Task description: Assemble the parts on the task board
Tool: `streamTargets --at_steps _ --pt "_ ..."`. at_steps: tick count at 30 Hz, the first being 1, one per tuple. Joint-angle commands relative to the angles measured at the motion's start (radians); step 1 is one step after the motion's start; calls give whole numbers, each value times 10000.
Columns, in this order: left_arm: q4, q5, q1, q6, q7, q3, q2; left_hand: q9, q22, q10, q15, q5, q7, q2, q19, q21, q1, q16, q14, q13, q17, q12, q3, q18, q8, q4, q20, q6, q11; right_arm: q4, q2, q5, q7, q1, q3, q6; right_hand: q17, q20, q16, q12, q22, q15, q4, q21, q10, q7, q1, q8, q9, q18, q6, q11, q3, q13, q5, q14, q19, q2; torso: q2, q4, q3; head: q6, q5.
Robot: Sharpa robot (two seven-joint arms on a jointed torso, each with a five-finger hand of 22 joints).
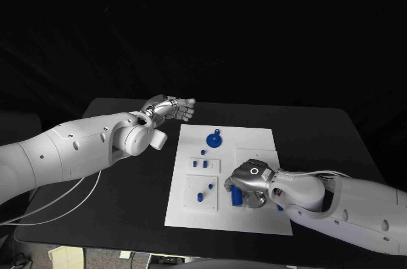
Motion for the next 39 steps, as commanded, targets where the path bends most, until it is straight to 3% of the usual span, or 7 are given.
streamTargets --at_steps 1,9,16,22,29,39 --pt "16 -38 6 154 46 6 12 -15 16 -43 40 -26 27 95 -70 -66 -12 -39 39 -7 15 4 -50 100 61 -14 15 -1 16 -148 44 -465 -267 -92 -38 235 -12 -18 54 33 173 15 6 59 58 -59 -61 -61 -38 147 -70 -5 -131 -22 -46 56 61 1 -2 6 -7 4 -9" --pt "10 -45 6 176 26 6 15 -16 20 -43 40 -27 29 101 -69 -68 -14 -40 40 -7 16 4 -53 100 60 -17 15 -5 16 -301 73 -414 -193 -138 -37 290 -7 -24 51 131 175 27 4 63 -45 -221 88 -264 -175 147 -367 -19 -292 -33 -44 -2 -61 -3 -5 4 -9 -20 -8" --pt "5 -57 6 160 12 6 11 -17 22 -42 40 -27 30 106 -68 -70 -18 -41 42 -7 17 4 -57 99 60 -17 15 -6 16 -286 40 -8 197 -140 -36 -85 -5 8 83 236 141 35 47 106 -15 24 23 79 -65 147 329 4 -133 -117 -45 31 11 27 -2 3 -6 -30 -4" --pt "1 -73 6 179 -13 5 15 -18 25 -42 40 -27 31 113 -67 -72 -27 -42 44 -7 18 4 -61 98 59 -13 15 -8 16 -259 -28 404 642 -140 -35 -638 -23 -9 86 256 94 37 91 125 92 286 -73 432 32 147 1195 188 123 -331 -44 78 131 84 -5 2 -9 -28 4" --pt "-2 -79 6 180 -24 5 14 -19 27 -44 40 -27 32 117 -66 -74 -32 -43 44 -7 19 4 -65 97 59 -12 15 -9 17 -265 -69 474 655 -140 -35 -854 -35 -40 82 264 63 84 102 127 144 371 -101 518 18 147 1603 257 189 -503 -45 113 205 125 -5 2 -3 -23 5" --pt "-1 -89 6 180 -32 5 16 -22 32 -46 40 -27 34 116 -66 -78 -36 -46 44 -8 20 2 -72 97 56 -16 14 -18 17 -289 -97 587 658 -139 -34 -794 -40 -49 70 270 49 96 88 112 140 389 -99 459 -23 147 1583 275 206 -553 -45 112 206 104 -2 4 -6 -2 -10"
